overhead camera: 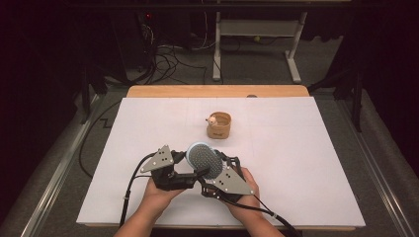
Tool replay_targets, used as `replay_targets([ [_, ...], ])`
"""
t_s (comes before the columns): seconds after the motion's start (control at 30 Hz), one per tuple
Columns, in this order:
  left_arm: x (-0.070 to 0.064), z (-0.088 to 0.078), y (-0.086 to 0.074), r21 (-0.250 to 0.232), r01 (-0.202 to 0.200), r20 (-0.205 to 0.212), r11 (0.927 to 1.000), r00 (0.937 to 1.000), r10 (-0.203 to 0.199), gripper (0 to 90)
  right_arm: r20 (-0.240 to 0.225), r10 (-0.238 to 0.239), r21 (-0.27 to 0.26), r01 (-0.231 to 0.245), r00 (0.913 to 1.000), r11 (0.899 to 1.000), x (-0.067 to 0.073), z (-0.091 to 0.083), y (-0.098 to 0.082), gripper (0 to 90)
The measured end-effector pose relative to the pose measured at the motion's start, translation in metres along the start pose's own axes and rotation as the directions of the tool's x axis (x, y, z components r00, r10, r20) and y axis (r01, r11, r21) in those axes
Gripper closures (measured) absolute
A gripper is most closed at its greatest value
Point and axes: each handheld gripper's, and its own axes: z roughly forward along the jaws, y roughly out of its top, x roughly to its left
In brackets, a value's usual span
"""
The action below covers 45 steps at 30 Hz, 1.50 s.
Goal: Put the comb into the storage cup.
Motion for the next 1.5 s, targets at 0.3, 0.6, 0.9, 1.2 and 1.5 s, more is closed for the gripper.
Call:
replay_targets([
  [0.3,0.0012,-0.0009,0.0001,-0.009,0.026,0.014,0.9996,0.9996,-0.025,35.4,0.005,-0.007,-0.006,0.007,1.0,1.0,-0.0005,-0.0003,0.0006,20.4],
  [0.6,0.0029,-0.0032,0.0009,-0.018,0.062,0.023,0.9979,0.9979,-0.061,41.3,0.005,-0.01,-0.008,0.01,0.9999,1.0,0.0001,-0.0007,0.0013,20.4],
  [0.9,0.0032,-0.0045,0.0012,-0.022,0.067,0.021,0.9975,0.9975,-0.067,45.8,0.01,-0.015,-0.011,0.015,0.9998,1.0,0.001,-0.0012,0.0017,20.4],
  [1.2,0.0029,-0.0055,0.0014,-0.027,0.073,0.014,0.997,0.9973,-0.072,49.6,0.019,-0.025,-0.011,0.026,0.9995,1.0,0.0019,-0.0015,0.0023,20.3],
  [1.5,0.0019,-0.0067,0.0016,-0.04,0.074,0.01,0.9965,0.9972,-0.074,53.8,0.027,-0.037,-0.014,0.038,0.9989,0.999,0.0029,-0.0022,0.0034,20.2],
])
